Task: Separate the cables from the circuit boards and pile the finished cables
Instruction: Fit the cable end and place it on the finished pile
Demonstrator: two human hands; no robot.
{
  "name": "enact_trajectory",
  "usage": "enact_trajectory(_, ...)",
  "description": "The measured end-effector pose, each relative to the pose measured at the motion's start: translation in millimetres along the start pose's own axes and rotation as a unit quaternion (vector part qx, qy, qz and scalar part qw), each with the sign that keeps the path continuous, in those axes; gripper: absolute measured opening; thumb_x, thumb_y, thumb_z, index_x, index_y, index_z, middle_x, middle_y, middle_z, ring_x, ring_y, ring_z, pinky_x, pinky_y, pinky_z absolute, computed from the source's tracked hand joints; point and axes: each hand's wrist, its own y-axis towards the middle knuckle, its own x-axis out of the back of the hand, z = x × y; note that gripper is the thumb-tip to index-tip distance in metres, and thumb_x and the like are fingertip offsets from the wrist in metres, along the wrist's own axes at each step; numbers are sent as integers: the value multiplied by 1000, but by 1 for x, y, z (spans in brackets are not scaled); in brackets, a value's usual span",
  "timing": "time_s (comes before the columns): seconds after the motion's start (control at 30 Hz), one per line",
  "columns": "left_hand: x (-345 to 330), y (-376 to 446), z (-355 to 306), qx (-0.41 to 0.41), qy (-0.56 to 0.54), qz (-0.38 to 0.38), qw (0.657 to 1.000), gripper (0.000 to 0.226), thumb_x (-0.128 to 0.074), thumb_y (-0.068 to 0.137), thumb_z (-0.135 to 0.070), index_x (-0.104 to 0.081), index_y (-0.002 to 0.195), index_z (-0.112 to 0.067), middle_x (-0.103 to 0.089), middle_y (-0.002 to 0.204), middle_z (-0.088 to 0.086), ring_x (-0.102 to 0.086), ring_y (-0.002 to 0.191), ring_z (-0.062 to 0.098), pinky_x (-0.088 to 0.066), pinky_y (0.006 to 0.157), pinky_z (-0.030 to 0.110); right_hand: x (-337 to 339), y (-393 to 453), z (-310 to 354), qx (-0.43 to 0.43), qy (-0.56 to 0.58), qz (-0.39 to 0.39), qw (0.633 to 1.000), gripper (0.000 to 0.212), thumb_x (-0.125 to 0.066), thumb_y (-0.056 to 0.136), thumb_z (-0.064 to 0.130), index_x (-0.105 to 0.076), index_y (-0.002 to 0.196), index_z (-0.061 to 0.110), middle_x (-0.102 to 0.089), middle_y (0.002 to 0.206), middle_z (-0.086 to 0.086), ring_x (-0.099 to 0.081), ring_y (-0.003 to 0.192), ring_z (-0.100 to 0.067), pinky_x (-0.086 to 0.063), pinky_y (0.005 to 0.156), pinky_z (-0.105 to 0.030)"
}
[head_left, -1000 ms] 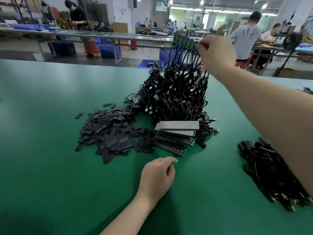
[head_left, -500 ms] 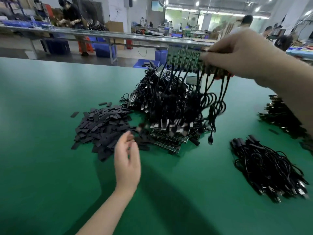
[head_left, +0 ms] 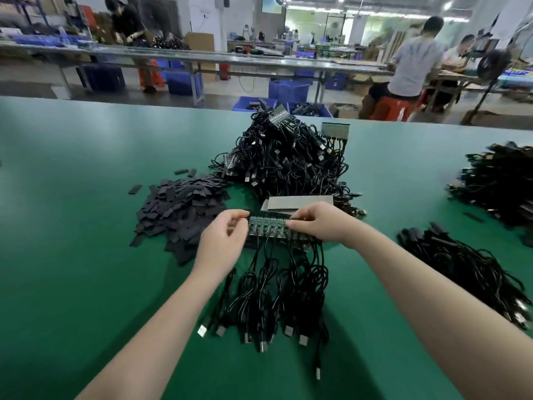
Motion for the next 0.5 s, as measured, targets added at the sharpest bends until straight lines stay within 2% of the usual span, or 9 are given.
enact_trajectory(0.07,-14,0,-2,-48,106,33,993,23,-54,94,-31,-60,116,-33,-56,119,-10,-55,104,-2,-43,84,23,-3,3,-3,3,-17,4,1000,28,-61,97,39,-71,116,20,-65,87,9,-57,76,-9,-41,62,-16)
enact_trajectory(0.13,-26,0,-3,-82,218,43,972,37,-55,93,-36,-55,129,-29,-42,139,-3,-43,127,14,-38,99,33,-4,2,-8,-16,-27,37,999,28,-60,98,30,-68,123,20,-60,80,12,-53,68,-6,-39,57,-14)
enact_trajectory(0.2,-33,1,-3,-68,222,77,970,50,-55,93,-41,-45,141,-28,-33,147,-1,-38,132,19,-36,99,33,-3,-1,-13,-22,-32,60,997,31,-61,95,23,-67,125,21,-60,82,13,-54,70,-6,-42,60,-16)
enact_trajectory(0.23,-35,2,-2,-45,198,108,973,55,-56,93,-42,-40,144,-29,-36,147,-1,-40,131,17,-36,96,29,-3,-3,-17,-14,-25,60,998,33,-63,93,22,-67,126,23,-63,89,13,-58,79,-6,-44,67,-17)
enact_trajectory(0.3,-38,3,2,9,172,161,972,62,-58,91,-45,-35,147,-28,-43,145,-1,-42,130,16,-35,92,27,-7,-6,-29,-5,36,37,999,38,-71,89,23,-66,126,29,-65,108,13,-61,98,-5,-49,79,-20)
enact_trajectory(0.33,-38,2,5,30,168,171,970,64,-60,90,-46,-36,146,-28,-45,144,-1,-43,130,16,-36,93,27,-10,-10,-34,-19,91,20,995,40,-75,87,24,-65,125,33,-65,113,10,-61,100,-6,-53,76,-24)
enact_trajectory(0.4,-37,0,10,57,162,163,972,62,-63,88,-46,-40,143,-27,-46,143,0,-47,120,12,-38,91,27,-21,-17,-46,-68,214,-12,974,46,-79,84,22,-62,125,32,-63,120,-1,-65,101,-16,-58,77,-33)
enact_trajectory(0.5,-36,-3,13,65,208,166,962,54,-59,89,-45,-46,138,-27,-50,131,6,-54,77,10,-42,66,25,-44,-24,-59,-114,281,-89,949,46,-80,83,19,-63,126,22,-67,113,-10,-69,103,-27,-57,92,-44)
